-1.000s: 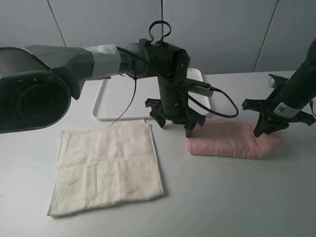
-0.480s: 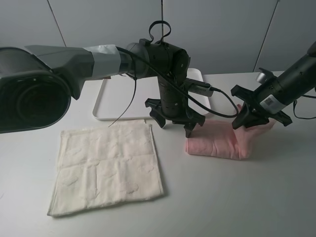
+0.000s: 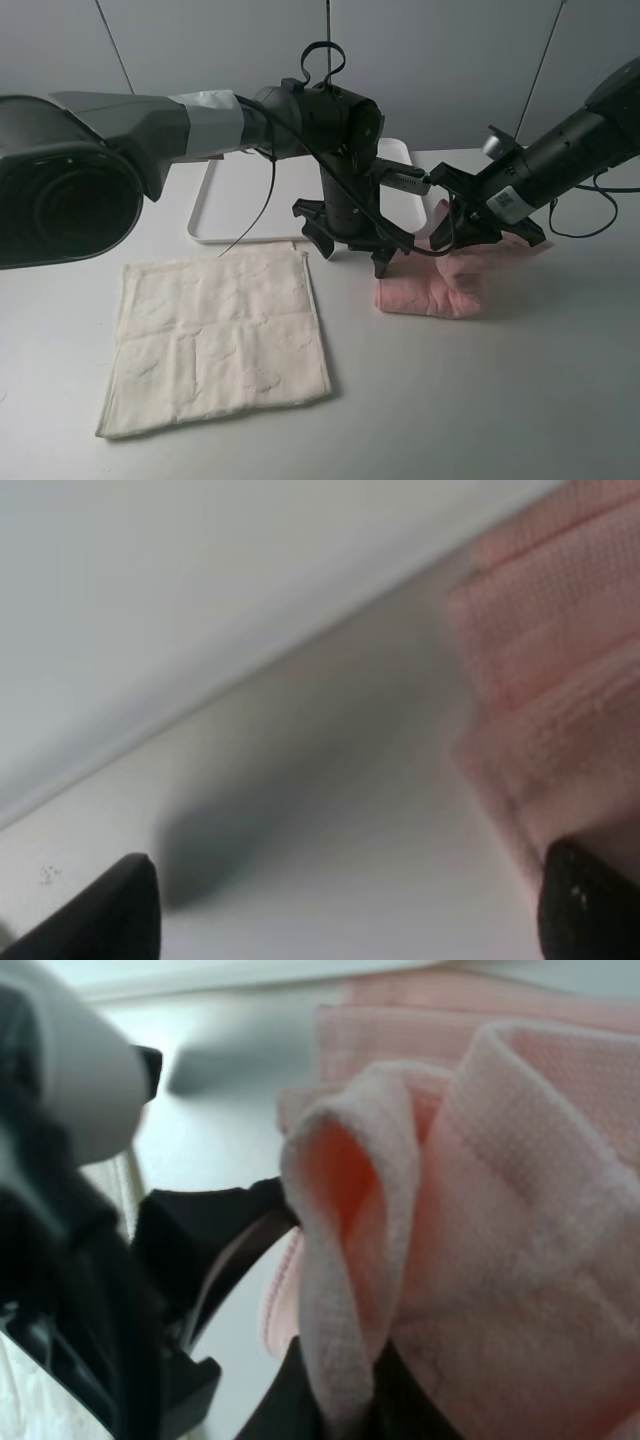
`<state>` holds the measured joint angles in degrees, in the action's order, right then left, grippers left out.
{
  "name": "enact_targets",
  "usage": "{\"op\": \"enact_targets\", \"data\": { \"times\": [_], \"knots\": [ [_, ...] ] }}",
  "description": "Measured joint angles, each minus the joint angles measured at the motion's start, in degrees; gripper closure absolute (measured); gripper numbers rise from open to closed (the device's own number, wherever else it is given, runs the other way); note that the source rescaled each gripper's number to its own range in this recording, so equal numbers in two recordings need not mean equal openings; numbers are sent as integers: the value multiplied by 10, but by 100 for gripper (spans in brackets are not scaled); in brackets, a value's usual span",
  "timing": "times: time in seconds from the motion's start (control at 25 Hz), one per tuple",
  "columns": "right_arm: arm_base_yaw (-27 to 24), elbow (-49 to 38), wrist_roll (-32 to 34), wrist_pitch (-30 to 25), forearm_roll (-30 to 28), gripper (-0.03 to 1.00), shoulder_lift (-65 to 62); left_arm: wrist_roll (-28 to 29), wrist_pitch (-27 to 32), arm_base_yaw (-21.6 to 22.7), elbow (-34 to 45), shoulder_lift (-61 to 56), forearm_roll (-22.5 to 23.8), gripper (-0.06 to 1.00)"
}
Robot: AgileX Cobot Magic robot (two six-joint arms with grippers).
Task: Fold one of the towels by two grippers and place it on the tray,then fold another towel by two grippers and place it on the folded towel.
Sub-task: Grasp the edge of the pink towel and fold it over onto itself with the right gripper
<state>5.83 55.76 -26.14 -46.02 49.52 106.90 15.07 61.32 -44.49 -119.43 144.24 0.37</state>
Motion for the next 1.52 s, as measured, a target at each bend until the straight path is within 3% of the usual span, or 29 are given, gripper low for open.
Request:
{"op": "enact_targets", "data": {
  "times": [0.72,1.04,1.52],
  "knots": [
    [21,0,0,23,6,93,0,-15,8,11,-2,-1,-13,-4],
    [21,0,0,23,14,93,0,-50,75,56,-62,-31,-50,-4],
    [23,0,-1,23,34,93,0,-85,83,93,-93,-62,-56,-4]
  ]
}}
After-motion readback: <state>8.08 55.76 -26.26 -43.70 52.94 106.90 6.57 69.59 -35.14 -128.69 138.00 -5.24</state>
